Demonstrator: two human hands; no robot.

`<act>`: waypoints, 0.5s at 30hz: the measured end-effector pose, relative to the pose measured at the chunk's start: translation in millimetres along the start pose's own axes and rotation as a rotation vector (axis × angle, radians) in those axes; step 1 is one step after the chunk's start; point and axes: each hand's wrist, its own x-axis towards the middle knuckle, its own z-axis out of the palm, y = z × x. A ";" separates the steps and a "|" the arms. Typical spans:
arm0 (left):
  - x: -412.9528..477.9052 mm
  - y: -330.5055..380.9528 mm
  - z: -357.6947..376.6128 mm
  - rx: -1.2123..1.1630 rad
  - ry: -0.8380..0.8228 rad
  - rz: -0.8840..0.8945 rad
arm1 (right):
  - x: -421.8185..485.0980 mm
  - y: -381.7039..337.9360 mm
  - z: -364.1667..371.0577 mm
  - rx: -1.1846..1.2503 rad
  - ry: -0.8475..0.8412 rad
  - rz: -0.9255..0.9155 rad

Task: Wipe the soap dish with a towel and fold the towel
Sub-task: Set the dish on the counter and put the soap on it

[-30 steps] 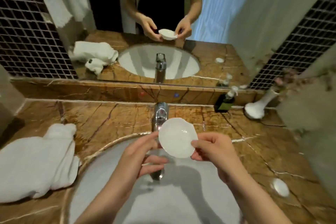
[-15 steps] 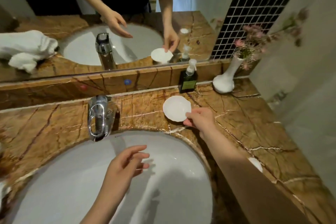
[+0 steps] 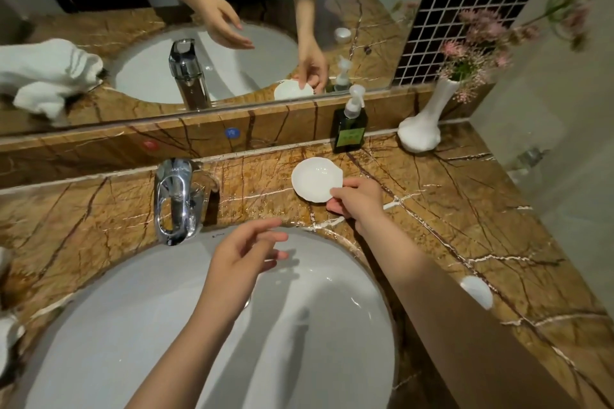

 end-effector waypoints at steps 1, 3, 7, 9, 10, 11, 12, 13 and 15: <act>0.8 1.3 1.1 -0.004 -0.002 0.008 | 0.0 0.1 0.1 0.001 -0.004 -0.002; 2.1 2.5 2.1 -0.015 -0.008 0.018 | 0.8 0.1 0.0 -0.005 -0.008 0.001; 2.6 1.9 2.3 -0.019 -0.030 0.031 | -3.1 -2.7 -0.4 -0.060 -0.036 -0.020; 1.5 1.7 2.0 -0.010 -0.043 0.046 | -7.7 -3.0 -1.8 -0.089 -0.035 -0.044; 1.0 1.5 2.2 -0.001 -0.049 0.060 | -11.8 -2.1 -3.7 -0.104 -0.026 -0.067; 1.1 0.8 3.0 0.013 -0.053 0.078 | -17.8 -1.2 -6.7 -0.144 -0.011 -0.112; 1.4 -0.2 4.5 0.029 -0.056 0.101 | -26.4 -0.1 -12.0 -0.221 0.011 -0.184; 1.4 -1.2 7.0 0.048 -0.057 0.133 | -37.8 1.1 -19.3 -0.312 0.033 -0.269; 0.9 -2.4 15.6 0.102 -0.062 0.223 | -63.6 5.6 -40.3 -0.444 0.071 -0.440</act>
